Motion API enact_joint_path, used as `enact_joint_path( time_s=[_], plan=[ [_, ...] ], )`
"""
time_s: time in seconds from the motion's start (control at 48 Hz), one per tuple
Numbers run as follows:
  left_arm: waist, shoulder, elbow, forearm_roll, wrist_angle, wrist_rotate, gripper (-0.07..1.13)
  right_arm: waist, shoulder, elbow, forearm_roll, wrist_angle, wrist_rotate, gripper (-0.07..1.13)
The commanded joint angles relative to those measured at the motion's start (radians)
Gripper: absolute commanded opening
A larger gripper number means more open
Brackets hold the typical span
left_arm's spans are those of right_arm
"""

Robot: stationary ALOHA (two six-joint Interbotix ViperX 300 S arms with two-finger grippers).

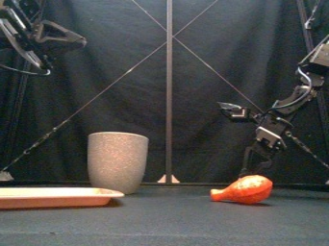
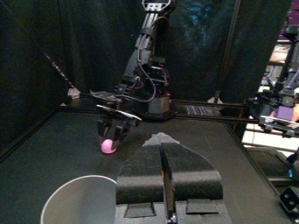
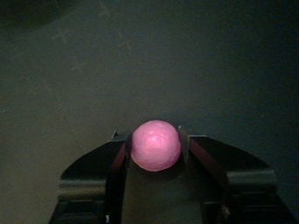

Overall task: Pick the pink ball then place it in the grey bowl
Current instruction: Place pink ball in the grey bowl

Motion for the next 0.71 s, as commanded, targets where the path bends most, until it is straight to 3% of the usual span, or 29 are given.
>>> enact_joint_path(
  time_s=[0.021, 0.125, 0.5, 0.708],
  plan=[
    [0.003, 0.006, -0.012, -0.002, -0.011, 0.000, 0.00, 0.002, -0.011, -0.017, -0.003, 0.009, 0.003, 0.64],
    [0.003, 0.006, -0.011, -0.002, -0.011, 0.000, 0.00, 0.015, -0.015, -0.037, 0.003, 0.015, 0.005, 0.60],
    [0.003, 0.006, -0.009, -0.002, -0.014, -0.002, 0.00, 0.233, -0.052, -0.360, -0.037, -0.032, -0.003, 0.60],
    [0.005, 0.006, 0.000, -0.008, -0.012, 0.000, 0.00, 0.250, 0.069, -0.482, -0.051, -0.176, 0.005, 0.60]
  ],
)
